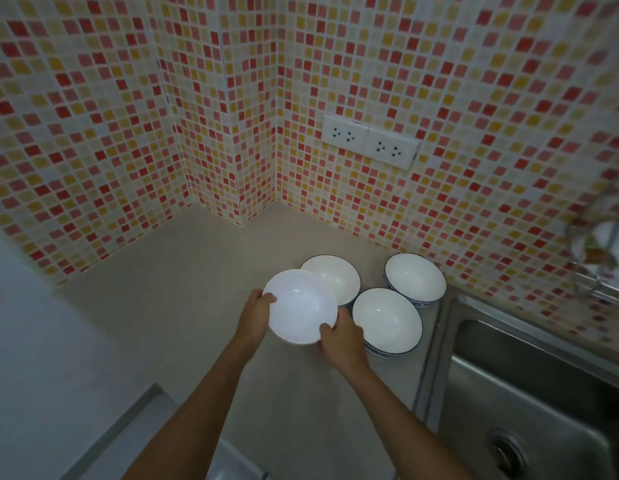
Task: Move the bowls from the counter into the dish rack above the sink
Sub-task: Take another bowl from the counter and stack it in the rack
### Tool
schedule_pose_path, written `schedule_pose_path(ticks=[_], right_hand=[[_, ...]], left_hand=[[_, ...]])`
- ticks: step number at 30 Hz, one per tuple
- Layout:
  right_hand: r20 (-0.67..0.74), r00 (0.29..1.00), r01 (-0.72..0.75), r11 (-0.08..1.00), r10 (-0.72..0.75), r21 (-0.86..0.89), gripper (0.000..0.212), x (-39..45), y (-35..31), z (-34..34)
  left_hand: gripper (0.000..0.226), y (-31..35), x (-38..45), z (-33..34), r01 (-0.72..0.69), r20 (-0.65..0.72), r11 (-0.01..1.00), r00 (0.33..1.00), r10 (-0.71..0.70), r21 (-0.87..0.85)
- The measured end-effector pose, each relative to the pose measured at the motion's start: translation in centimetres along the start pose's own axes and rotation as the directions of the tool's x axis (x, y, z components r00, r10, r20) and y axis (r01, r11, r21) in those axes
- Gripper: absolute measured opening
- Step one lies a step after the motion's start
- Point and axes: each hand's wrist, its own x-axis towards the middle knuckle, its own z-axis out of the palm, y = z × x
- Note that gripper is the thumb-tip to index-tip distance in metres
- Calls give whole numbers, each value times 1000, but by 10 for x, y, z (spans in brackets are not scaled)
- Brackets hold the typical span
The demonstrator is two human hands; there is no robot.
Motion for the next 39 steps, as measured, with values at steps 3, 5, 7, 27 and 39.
schedule_pose_path(ticks=[3,5,7,27,39], right_hand=[[-110,994,-5,1000,2,-23,39,-4,11,-40],[-186,982,8,1000,-8,0,43,-8,19,-73],[-242,970,30,997,-14,64,42,-14,26,-111],[-818,555,-196,931,-153,-307,86,-81,165,-493],[-764,595,-316,801,-250,-509,91,-76,198,-495]], left_hand=[[26,28,-15,45,-58,104,997,993,63,-44],[36,45,-27,77,-82,176,995,980,91,-56],[45,56,-38,109,-106,247,990,961,126,-92],[43,126,-185,362,-180,503,905,781,370,-386],[71,171,-238,500,-939,480,341,280,831,-43]])
